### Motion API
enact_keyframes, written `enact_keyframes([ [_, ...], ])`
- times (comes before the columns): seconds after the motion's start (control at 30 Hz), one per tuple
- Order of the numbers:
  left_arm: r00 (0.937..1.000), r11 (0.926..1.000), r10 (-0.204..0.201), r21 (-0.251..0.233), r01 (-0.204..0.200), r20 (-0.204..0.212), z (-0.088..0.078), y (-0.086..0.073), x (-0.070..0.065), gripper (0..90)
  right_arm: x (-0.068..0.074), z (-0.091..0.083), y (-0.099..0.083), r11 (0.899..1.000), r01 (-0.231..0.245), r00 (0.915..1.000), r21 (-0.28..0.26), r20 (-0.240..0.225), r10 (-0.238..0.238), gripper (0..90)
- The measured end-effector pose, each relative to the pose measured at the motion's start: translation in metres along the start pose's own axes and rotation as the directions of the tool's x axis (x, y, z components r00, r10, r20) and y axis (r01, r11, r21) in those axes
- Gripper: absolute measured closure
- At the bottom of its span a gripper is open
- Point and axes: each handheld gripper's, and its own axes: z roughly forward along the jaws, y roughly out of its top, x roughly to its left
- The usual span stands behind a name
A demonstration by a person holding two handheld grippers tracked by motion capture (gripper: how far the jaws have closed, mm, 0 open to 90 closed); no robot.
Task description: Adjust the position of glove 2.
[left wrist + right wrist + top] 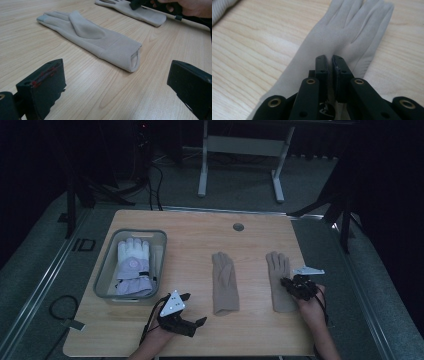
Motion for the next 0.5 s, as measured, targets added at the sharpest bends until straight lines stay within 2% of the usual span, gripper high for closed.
enact_keyframes([
  [0.1, 1.0, 1.0, -0.001, -0.003, 0.001, -0.002, -0.001, 0.0, 0.0, 1.7, 0.002, -0.004, 0.004, 1.0, -0.013, 0.9999, -0.013, 0.001, 0.013, 84.0],
  [0.2, 1.0, 1.0, -0.002, -0.005, 0.002, 0.001, -0.001, 0.001, 0.0, 1.7, 0.006, -0.012, 0.013, 0.998, -0.048, 0.9988, -0.041, 0.0, 0.048, 84.0],
  [0.37, 1.0, 1.0, -0.003, -0.005, 0.003, -0.001, -0.001, 0.001, 0.0, 1.7, 0.015, -0.024, 0.029, 0.995, -0.048, 0.9987, -0.083, 0.015, 0.049, 84.0],
  [0.5, 1.0, 1.0, -0.006, -0.005, 0.006, -0.002, -0.001, 0.001, 0.001, 1.7, 0.022, -0.032, 0.041, 0.992, -0.051, 0.9986, -0.114, 0.009, 0.052, 84.0],
])
